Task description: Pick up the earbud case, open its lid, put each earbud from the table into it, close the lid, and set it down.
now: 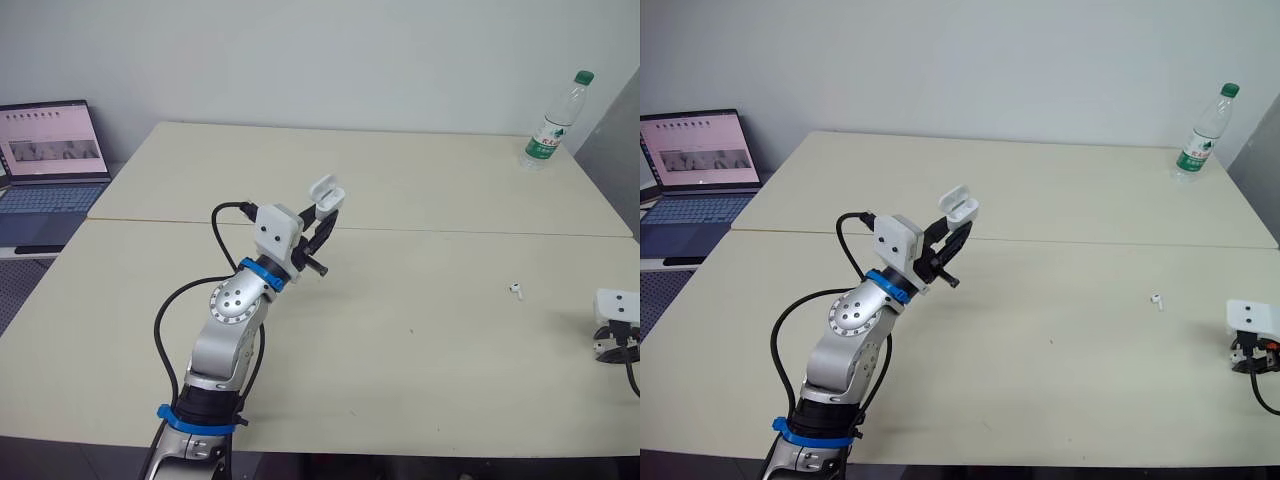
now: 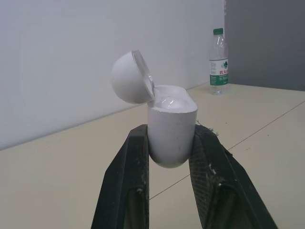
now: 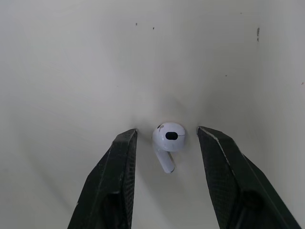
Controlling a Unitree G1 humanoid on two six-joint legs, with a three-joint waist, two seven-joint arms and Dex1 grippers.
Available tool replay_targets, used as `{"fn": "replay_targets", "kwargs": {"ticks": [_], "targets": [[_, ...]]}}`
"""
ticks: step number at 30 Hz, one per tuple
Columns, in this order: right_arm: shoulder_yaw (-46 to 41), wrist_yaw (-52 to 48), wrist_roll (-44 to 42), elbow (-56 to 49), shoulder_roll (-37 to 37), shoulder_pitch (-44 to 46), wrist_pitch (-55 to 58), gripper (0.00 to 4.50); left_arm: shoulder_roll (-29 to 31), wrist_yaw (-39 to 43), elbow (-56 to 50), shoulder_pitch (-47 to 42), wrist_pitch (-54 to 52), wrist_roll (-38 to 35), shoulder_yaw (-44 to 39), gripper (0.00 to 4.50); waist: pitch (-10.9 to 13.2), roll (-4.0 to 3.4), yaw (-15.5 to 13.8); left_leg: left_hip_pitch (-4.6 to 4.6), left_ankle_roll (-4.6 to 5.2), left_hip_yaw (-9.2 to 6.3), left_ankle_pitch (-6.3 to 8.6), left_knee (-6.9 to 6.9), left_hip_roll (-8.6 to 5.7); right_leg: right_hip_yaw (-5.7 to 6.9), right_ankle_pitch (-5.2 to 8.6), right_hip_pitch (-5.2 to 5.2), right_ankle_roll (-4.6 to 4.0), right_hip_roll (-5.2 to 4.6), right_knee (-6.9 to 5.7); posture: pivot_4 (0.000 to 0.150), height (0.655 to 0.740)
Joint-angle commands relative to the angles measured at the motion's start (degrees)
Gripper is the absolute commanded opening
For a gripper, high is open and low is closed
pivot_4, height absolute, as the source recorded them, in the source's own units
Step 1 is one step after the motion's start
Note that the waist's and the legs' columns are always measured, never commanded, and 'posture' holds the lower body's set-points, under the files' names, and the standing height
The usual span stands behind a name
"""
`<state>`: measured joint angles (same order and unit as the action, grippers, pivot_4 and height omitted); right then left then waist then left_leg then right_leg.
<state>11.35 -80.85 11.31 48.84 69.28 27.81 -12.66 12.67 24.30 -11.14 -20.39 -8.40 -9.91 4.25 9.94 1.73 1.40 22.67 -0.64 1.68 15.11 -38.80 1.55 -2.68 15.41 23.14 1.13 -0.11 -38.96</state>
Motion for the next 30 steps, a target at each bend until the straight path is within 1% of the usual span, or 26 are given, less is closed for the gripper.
{"fn": "replay_targets", "kwargs": {"ticks": [1,2,4,5,8,12,14,16,18,20,21,22,23,25,26,27,29,30], "targets": [[0.01,0.53,0.67,0.96,-0.46,0.08,0.42,2.05,0.23,-0.34,-2.87,-0.14,0.29,0.09,-0.32,0.77,0.00,0.00,0.04,0.00,0.00,0.00,0.00,0.00,0.00,0.00,0.00,0.00,0.00,0.00,0.00,0.150,0.7400],[0.00,0.54,0.63,0.95,-0.52,0.03,0.42,2.05,0.25,-0.31,-2.84,-0.18,0.28,0.07,-0.30,0.77,0.00,0.00,0.06,0.00,0.00,0.00,0.00,0.00,0.00,0.00,0.00,0.00,0.00,0.00,0.00,0.150,0.7400],[0.00,0.55,0.60,0.91,-0.55,-0.05,0.39,1.67,0.31,-0.21,-2.73,-0.33,0.27,0.04,-0.26,0.77,0.00,0.01,0.08,-0.01,0.00,0.00,0.00,0.00,0.01,0.00,0.00,-0.01,0.00,0.00,0.00,0.150,0.7400],[0.01,0.57,0.62,0.96,-0.55,-0.04,0.33,1.43,0.32,-0.18,-2.66,-0.44,0.26,0.03,-0.24,0.77,0.00,0.01,0.09,-0.01,0.00,0.00,0.00,0.00,0.01,0.00,0.00,-0.01,0.00,0.00,0.00,0.150,0.7400],[0.00,0.93,0.72,1.34,-0.60,0.20,-0.04,0.44,0.36,-0.07,-2.47,-0.54,0.38,-0.06,-0.25,0.77,0.00,0.01,0.11,-0.01,0.00,0.00,0.00,0.00,0.01,0.00,0.00,-0.01,0.00,0.00,0.00,0.150,0.7400],[-0.26,0.69,0.37,1.38,-0.61,0.79,-0.36,0.42,0.19,0.10,-2.34,-0.54,0.55,-0.05,0.18,0.77,0.00,0.01,0.13,-0.01,0.00,0.01,0.00,0.00,0.01,-0.01,0.00,-0.01,0.00,0.00,0.00,0.150,0.7400],[-0.93,-0.68,-1.04,-0.25,-1.05,1.59,0.46,0.42,0.13,0.17,-2.06,-0.47,0.82,-0.05,0.21,0.77,0.00,0.01,0.13,-0.02,0.00,0.02,0.00,-0.01,0.01,-0.01,0.00,-0.01,0.00,0.00,0.00,0.150,0.7400],[-1.86,-3.20,-3.51,-3.69,-1.95,2.38,3.31,0.42,0.15,0.36,-1.60,-0.26,1.28,-0.09,0.16,0.77,0.00,0.01,0.19,-0.02,0.00,0.01,0.00,-0.01,0.02,0.00,0.00,-0.01,0.00,0.01,0.00,0.150,0.7400],[-3.82,-6.71,-9.30,-13.03,-4.00,2.61,11.09,0.42,0.20,0.60,-1.02,-0.05,1.77,-0.13,0.08,0.77,-0.01,-0.01,0.64,-0.06,0.00,0.02,0.00,0.01,0.06,-0.02,0.00,-0.01,0.00,0.04,-0.01,0.150,0.7400],[-6.75,-6.32,-18.56,-27.56,-8.52,4.26,26.75,0.42,0.21,0.81,-0.30,-0.02,2.20,-0.21,-0.04,0.77,-0.04,-0.06,1.10,-0.11,0.00,0.02,0.00,0.04,0.13,-0.05,0.00,0.00,0.00,0.11,-0.05,0.150,0.7400],[-8.63,-3.42,-23.48,-33.78,-11.73,6.21,36.43,0.42,0.09,0.83,0.03,-0.13,2.24,-0.38,-0.15,0.77,-0.05,-0.09,1.44,-0.11,0.00,-0.01,0.00,0.06,0.16,-0.05,0.00,0.01,0.00,0.15,-0.08,0.150,0.7400],[-10.10,-1.04,-26.72,-38.30,-13.88,7.33,43.51,0.42,0.01,0.85,0.25,-0.17,2.30,-0.51,-0.24,0.77,-0.06,-0.13,1.53,-0.12,-0.01,-0.04,0.00,0.06,0.20,-0.05,-0.01,0.01,-0.01,0.19,-0.11,0.150,0.7400],[-12.59,4.40,-31.94,-43.65,-18.86,10.79,51.92,0.42,-0.38,0.77,0.39,-0.51,1.92,-1.25,-0.64,0.77,-0.08,-0.20,1.45,-0.10,-0.01,-0.07,0.00,0.06,0.20,-0.03,-0.01,0.02,-0.01,0.19,-0.13,0.150,0.7400],[-17.35,15.43,-38.95,-51.48,-28.23,16.10,64.12,0.42,-1.08,1.05,0.19,-0.99,0.78,-3.24,-1.44,0.77,-0.08,-0.24,1.24,0.02,-0.03,-0.19,0.00,0.05,0.20,0.08,-0.01,0.08,-0.01,0.18,-0.16,0.150,0.7400],[-19.72,20.77,-42.15,-54.81,-33.15,18.12,68.58,0.42,-1.39,1.25,-0.01,-1.13,0.20,-4.22,-1.71,0.77,-0.09,-0.24,0.84,0.12,-0.04,-0.25,-0.01,0.02,0.17,0.14,-0.01,0.12,-0.02,0.16,-0.15,0.150,0.7400],[-21.34,24.26,-43.94,-56.98,-36.08,19.02,71.53,0.42,-1.54,1.40,-0.17,-1.17,-0.15,-4.79,-1.84,0.77,-0.09,-0.24,0.36,0.17,-0.04,-0.32,0.00,0.01,0.16,0.22,-0.01,0.15,-0.02,0.13,-0.13,0.150,0.7400],[-23.94,33.19,-46.40,-61.44,-44.13,20.49,73.95,0.42,-1.57,2.04,-0.50,-1.31,-0.99,-5.85,-1.68,0.77,-0.13,-0.18,-0.77,0.32,-0.05,-0.53,0.01,0.01,0.08,0.37,-0.01,0.16,-0.02,0.04,-0.04,0.150,0.7400],[-24.81,36.33,-47.54,-62.99,-46.97,20.87,74.97,0.42,-1.43,2.31,-0.64,-1.39,-1.21,-6.05,-1.45,0.77,-0.13,-0.16,-1.44,0.36,-0.06,-0.61,0.02,-0.01,0.02,0.42,-0.01,0.15,-0.02,-0.01,-0.03,0.150,0.7400]]}}
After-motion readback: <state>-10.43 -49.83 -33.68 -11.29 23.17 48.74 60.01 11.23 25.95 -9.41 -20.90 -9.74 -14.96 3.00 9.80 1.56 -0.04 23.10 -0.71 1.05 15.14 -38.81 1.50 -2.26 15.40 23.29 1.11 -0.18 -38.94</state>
